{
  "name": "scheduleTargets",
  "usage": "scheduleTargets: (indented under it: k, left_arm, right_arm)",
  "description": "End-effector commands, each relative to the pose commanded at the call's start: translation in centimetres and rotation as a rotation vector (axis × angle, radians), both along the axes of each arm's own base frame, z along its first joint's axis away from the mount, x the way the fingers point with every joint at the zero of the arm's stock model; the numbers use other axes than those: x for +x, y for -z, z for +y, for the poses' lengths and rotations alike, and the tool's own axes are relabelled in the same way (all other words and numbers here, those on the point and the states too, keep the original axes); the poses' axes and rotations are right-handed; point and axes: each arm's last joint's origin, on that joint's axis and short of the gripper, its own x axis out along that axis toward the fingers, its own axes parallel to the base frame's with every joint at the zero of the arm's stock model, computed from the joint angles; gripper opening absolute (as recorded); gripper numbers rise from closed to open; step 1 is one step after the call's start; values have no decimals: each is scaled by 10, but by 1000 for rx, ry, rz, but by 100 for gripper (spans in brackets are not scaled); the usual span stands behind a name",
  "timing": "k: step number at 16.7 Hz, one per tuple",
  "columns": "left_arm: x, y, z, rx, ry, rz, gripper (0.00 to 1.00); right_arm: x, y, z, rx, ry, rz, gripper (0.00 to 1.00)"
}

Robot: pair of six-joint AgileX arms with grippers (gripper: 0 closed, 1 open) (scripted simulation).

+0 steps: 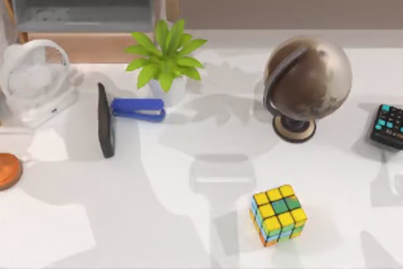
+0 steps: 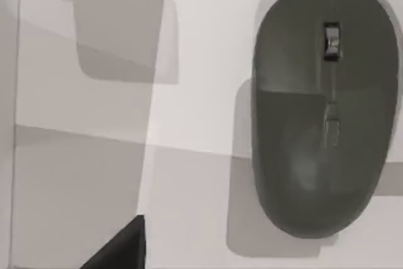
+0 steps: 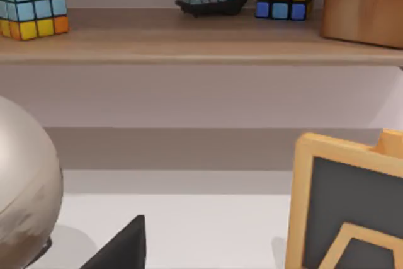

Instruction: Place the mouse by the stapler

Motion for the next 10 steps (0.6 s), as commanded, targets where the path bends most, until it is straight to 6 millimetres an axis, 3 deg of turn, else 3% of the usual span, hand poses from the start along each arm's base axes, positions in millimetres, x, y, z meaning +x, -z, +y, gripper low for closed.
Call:
scheduleTargets:
  k: [3,5,8,10]
  left_arm:
    - [-23,-51,0,4,11,-13,100]
    - [-37,-75,-2,4,7,-11,100]
    - [-47,-89,-7,2,2,-7,100]
    - [-43,-85,-9,2,7,-14,100]
  right_arm:
    - [0,0,0,0,0,0,100]
    - [0,0,0,0,0,0,100]
    - [0,0,0,0,0,0,100]
    - [0,0,0,0,0,0,100]
